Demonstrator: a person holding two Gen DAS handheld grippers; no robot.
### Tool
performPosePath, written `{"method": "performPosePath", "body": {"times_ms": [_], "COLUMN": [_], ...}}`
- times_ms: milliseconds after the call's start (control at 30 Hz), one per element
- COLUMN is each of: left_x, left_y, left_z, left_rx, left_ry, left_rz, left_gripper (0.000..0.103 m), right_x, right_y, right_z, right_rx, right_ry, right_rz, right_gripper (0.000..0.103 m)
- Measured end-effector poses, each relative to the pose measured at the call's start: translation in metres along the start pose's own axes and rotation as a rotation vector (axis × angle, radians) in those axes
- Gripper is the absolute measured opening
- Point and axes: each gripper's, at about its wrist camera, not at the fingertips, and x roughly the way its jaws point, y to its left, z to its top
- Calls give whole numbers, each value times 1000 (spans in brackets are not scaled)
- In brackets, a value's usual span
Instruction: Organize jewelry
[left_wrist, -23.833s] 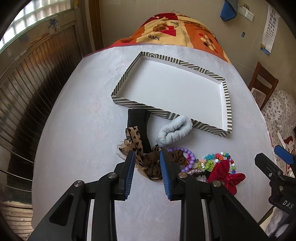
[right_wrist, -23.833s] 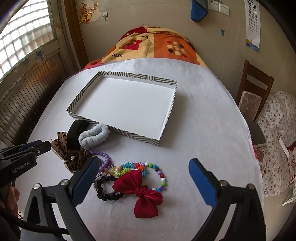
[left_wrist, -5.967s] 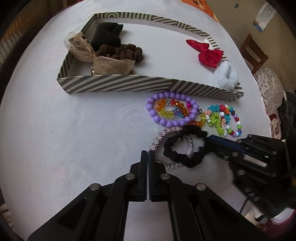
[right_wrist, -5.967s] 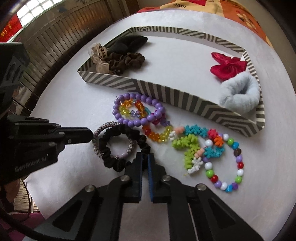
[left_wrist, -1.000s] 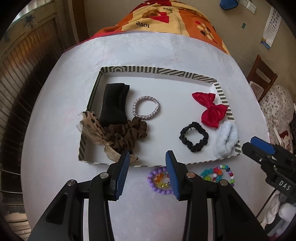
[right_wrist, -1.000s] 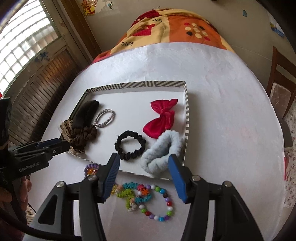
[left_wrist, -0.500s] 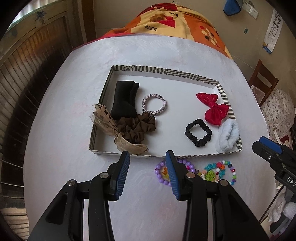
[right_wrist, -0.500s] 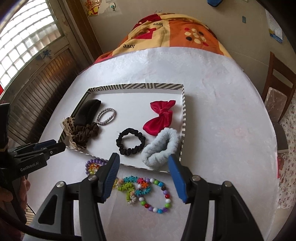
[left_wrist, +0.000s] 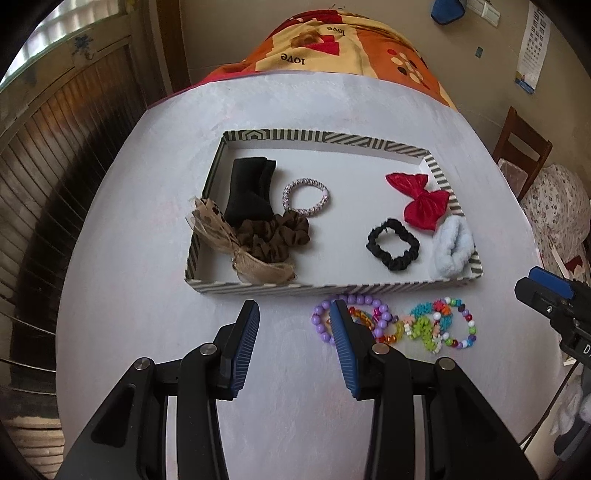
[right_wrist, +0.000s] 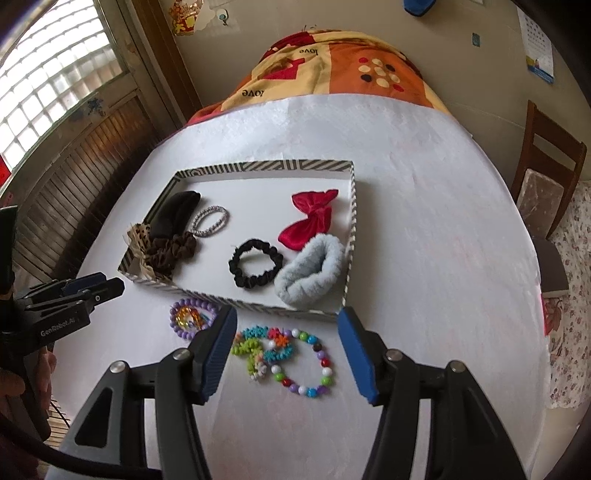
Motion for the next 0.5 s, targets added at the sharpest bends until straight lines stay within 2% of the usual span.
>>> {"method": "performPosePath", "body": {"times_ms": [200,500], "left_x": [2,18], "left_y": [1,25], "left_z": [-11,-32], "left_rx": [-3,-77], "left_ry": [18,107], "left_rz": [-20,-121], "left_gripper": [31,31], "right_x": [-2,6], "right_y": [-7,-21], "right_z": [-14,-35], "right_rx": [6,24], "right_ry": [20,63], "right_rz": [-13,-12], "right_gripper": [60,60]}}
